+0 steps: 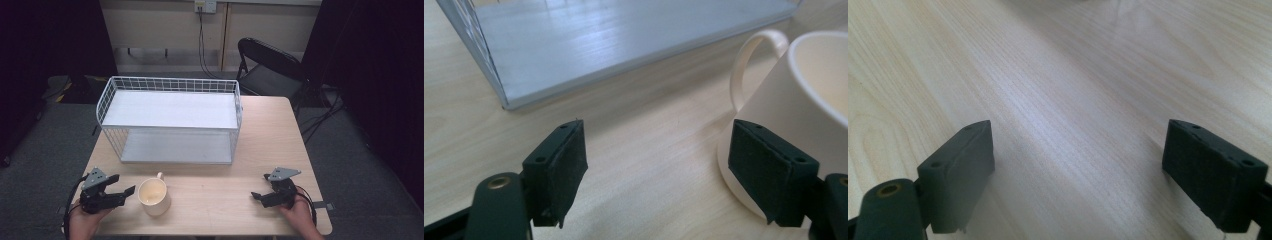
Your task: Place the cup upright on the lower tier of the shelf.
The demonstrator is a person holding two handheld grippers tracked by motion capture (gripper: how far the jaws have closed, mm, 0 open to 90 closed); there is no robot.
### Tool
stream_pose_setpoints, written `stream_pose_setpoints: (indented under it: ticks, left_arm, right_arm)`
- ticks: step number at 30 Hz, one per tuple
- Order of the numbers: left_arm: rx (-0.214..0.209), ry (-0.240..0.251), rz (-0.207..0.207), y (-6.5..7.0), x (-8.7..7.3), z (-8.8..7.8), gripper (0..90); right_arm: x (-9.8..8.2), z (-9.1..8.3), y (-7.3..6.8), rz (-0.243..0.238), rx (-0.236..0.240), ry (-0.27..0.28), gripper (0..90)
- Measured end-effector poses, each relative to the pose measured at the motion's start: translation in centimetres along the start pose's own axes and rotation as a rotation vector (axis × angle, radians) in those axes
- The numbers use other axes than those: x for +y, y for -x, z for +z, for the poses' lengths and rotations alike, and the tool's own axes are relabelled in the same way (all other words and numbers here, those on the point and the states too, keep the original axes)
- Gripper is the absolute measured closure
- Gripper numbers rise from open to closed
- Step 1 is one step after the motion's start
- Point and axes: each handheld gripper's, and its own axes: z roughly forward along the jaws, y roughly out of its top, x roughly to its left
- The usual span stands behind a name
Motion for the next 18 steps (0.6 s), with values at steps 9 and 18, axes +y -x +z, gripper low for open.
stream_pose_setpoints:
  ticks: [9, 18]
  left_arm:
    - [-0.024, 0.026, 0.012, 0.7, 1.1, -0.8, 25.7]
    - [-0.036, 0.039, 0.024, 1.5, 2.0, -1.1, 25.4]
  right_arm:
    - [0.0, 0.0, 0.0, 0.000, 0.000, 0.000, 12.7]
    - [0.0, 0.0, 0.0, 0.000, 0.000, 0.000, 12.7]
